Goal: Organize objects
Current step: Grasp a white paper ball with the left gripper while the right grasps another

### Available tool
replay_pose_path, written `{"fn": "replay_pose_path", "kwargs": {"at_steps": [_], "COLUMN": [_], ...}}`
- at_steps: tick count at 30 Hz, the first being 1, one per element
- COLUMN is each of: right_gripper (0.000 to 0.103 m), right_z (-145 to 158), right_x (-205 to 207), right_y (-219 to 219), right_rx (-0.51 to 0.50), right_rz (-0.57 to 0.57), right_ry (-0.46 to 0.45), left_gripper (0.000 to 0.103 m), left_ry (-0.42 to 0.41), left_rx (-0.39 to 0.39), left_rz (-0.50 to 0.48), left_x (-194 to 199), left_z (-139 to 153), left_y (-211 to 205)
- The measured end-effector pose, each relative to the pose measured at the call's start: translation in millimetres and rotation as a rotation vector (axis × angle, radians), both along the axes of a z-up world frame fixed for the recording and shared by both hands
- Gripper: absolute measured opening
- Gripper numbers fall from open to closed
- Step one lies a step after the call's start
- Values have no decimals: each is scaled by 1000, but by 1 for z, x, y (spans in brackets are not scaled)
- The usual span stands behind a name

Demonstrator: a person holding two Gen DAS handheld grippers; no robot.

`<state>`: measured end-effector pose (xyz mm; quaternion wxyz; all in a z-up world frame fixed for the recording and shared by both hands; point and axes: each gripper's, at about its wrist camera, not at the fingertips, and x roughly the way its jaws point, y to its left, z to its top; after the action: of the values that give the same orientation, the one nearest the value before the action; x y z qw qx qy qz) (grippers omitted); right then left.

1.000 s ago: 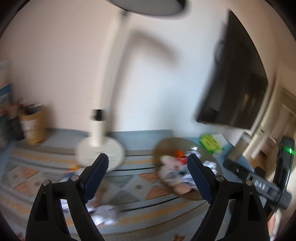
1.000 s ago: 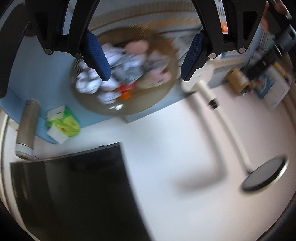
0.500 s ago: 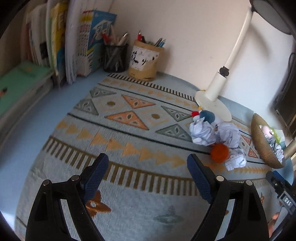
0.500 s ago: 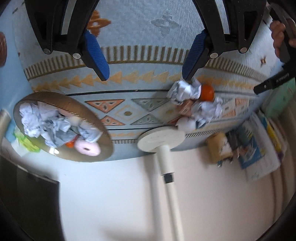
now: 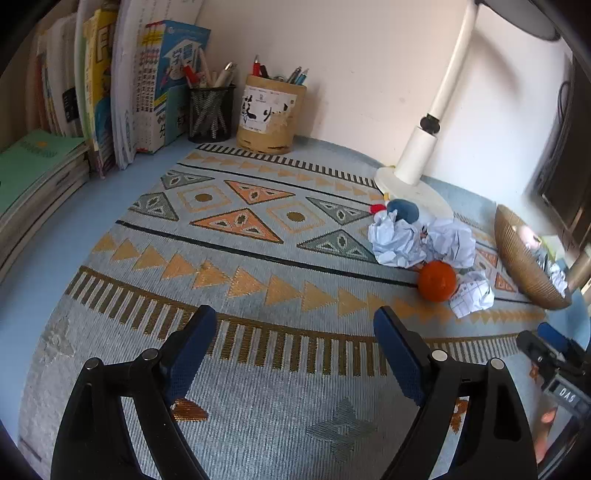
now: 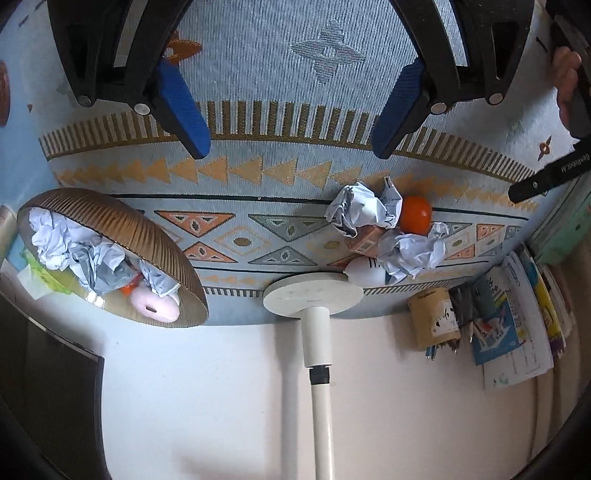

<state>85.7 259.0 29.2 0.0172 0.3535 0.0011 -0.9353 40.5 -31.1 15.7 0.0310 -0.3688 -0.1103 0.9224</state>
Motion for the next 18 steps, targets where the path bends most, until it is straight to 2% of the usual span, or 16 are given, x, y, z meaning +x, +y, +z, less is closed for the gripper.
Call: {"fn": "replay_pose_path", "kwargs": {"at_steps": [6,9,12,14,15,18], "right_gripper": [88,88,88,88,89,88], "right_z": [5,2,5,16,18,23], "right_x": [7,1,-5,-8,-13,-38], "right_y": [-8,-13,-9,-5,-7,-25], "right_rx": [34,63,22,-129,-159,-118], "right_rz": [30,28,-11,5,21,45], "right_ry": [39,11,-24,-11,-21,-81], "left_gripper": [86,86,86,86,86,86], "left_ry": [-15,-17,-38,-40,-34,-57], "left_rx": [4,-19,-28,6,35,106], "left_rz": [8,-7,-39,-59,-71,-140], "left_x": [-2,-2,-8,-13,-17,-43], "left_z": [-2,-1,1,8,14,30], "left_y": [1,5,9,9,9,17]}}
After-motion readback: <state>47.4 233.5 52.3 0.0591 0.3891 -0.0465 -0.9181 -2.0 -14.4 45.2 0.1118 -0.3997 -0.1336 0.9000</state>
